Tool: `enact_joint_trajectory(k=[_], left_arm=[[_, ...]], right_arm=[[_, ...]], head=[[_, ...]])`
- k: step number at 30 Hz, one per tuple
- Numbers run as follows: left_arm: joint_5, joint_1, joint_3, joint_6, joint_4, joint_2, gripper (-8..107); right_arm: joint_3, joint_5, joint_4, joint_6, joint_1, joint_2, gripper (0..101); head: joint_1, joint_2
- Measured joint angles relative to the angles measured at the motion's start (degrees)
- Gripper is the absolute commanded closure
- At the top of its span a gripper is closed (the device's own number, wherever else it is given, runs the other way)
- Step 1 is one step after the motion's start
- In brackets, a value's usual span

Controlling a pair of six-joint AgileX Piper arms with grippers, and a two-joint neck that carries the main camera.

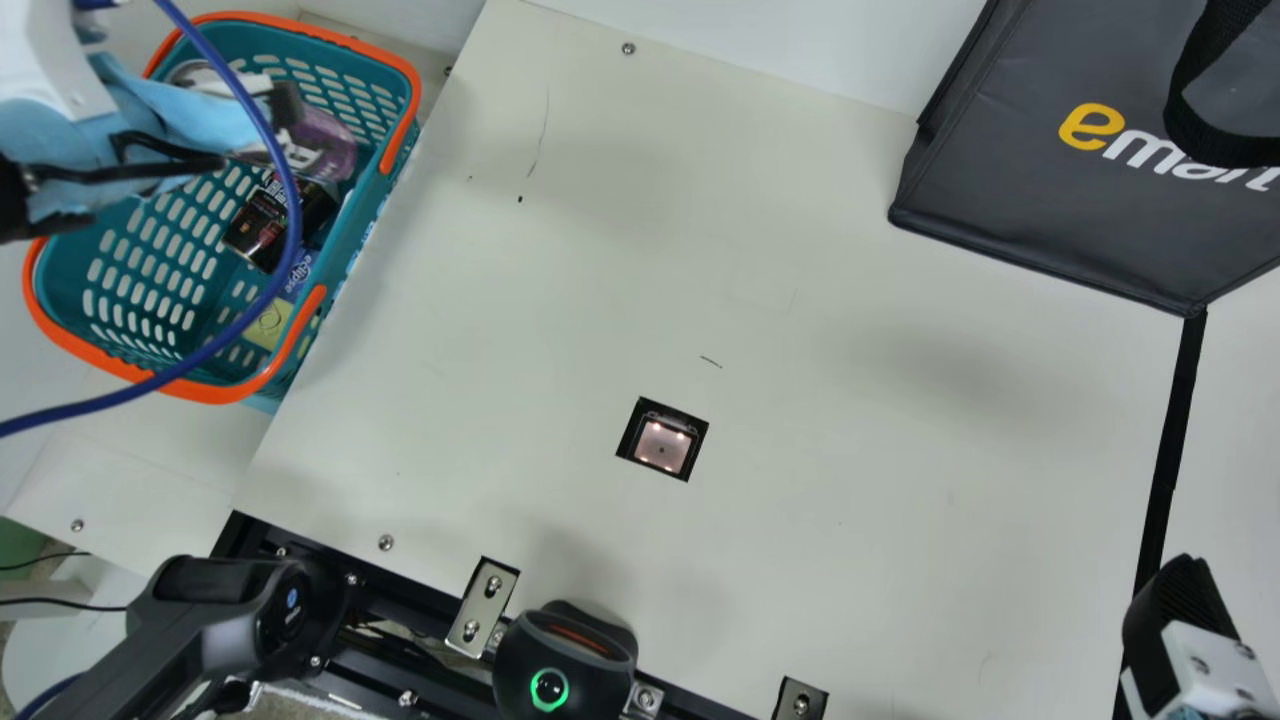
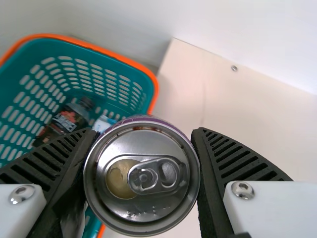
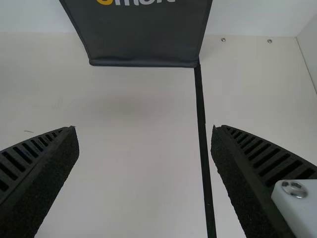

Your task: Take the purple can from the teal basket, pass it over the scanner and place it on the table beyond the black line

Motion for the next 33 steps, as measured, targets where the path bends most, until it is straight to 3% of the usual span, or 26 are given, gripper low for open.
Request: enact_joint_trajectory(k=[19,33], left_arm=[[5.4,-32.0,0.2,-17.6,9.8,2.4,107],[9.5,-50.7,-1.7,-30.8,13.2,7.6,107]], right_arm=[[0.0,0.0,0.0,0.0,0.0,0.0,6],[0.0,0.0,0.0,0.0,0.0,0.0,6]], head=[[0.0,0.1],[0.0,0.1]])
